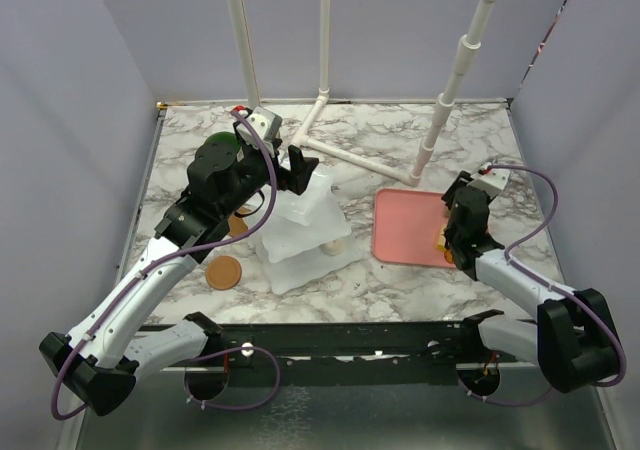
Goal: Serve the afternoon tea
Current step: Pick up the desert from the tray.
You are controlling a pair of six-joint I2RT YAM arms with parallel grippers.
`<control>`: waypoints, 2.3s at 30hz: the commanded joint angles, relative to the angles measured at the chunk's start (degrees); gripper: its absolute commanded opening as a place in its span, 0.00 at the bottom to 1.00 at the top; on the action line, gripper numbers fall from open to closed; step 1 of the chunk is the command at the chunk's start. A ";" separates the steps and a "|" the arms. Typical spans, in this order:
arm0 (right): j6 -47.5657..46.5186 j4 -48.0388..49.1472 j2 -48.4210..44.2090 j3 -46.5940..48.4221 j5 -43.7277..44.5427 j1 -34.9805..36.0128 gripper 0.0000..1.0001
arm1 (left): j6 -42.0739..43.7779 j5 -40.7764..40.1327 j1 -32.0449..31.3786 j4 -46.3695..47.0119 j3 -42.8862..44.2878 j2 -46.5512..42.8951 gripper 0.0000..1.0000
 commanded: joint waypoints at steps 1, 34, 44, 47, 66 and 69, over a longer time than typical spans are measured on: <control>-0.80 0.46 -2.01 1.51 0.61 -0.42 0.50 | 0.86 -0.15 -0.11 -0.94 1.43 0.31 0.94; 1.27 -2.58 3.22 2.49 -5.37 -3.49 0.49 | 0.84 -0.55 -0.11 -0.87 1.34 0.03 0.94; 0.84 -5.37 1.01 3.15 -4.44 -4.40 0.56 | 0.85 -0.28 -0.11 -0.81 1.96 0.08 0.94; 1.05 -6.53 1.39 4.15 -5.94 -4.56 0.56 | 0.86 -0.27 -0.13 -0.78 1.87 0.17 0.94; 4.10 -10.84 4.03 4.99 -10.60 -4.98 0.57 | 0.31 -0.09 -0.11 -0.44 1.14 -0.18 0.94; 3.90 -11.91 2.44 5.41 -10.73 -4.98 0.57 | 0.14 0.16 -0.11 -0.38 1.15 -0.10 0.94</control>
